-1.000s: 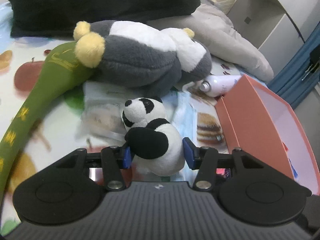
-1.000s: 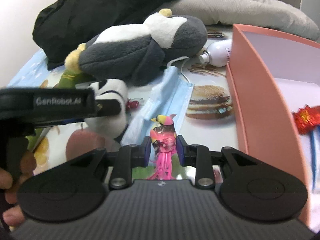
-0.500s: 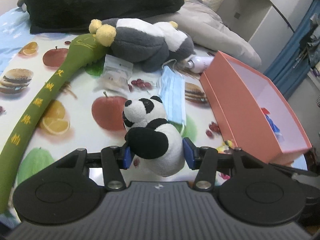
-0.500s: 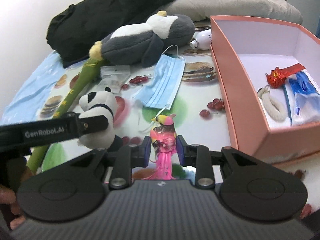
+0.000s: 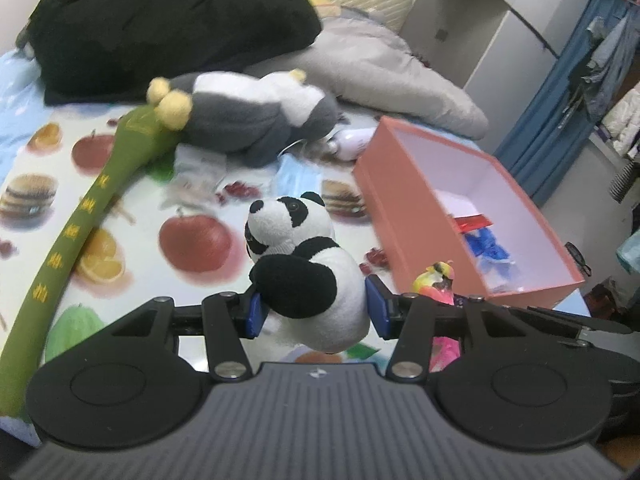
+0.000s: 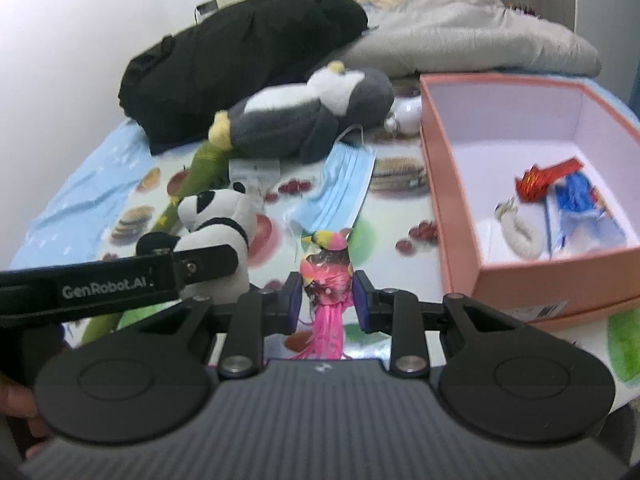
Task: Organize soft objects
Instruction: 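Lift the panda plush with the left gripper while the right carries the pink toy toward the box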
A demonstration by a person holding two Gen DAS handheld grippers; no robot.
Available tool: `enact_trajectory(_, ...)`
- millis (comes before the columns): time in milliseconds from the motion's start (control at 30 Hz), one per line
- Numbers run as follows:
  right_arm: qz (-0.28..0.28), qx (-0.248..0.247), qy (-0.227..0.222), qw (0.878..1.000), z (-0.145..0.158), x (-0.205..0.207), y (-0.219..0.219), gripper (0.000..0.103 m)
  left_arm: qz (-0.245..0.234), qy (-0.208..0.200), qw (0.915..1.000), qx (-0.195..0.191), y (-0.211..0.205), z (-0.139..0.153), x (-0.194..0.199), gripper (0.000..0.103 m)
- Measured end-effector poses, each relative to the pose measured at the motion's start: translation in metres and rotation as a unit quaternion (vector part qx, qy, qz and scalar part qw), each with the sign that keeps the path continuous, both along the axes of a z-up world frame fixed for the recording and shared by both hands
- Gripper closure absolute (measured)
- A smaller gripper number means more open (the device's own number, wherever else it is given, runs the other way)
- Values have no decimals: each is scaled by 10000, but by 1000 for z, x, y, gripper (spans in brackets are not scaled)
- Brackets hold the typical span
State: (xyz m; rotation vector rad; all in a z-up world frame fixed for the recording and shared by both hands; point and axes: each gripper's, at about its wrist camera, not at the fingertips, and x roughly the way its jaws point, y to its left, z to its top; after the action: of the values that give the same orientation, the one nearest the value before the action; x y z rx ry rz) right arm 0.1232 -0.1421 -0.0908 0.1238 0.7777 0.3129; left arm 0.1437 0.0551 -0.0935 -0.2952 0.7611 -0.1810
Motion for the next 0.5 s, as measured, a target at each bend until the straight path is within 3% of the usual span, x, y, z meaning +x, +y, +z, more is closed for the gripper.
enact_trajectory(500, -503, 163, -595, 9968, 73, 12, -70, 72, -691, -528, 9960, 216, -73, 82, 38, 47)
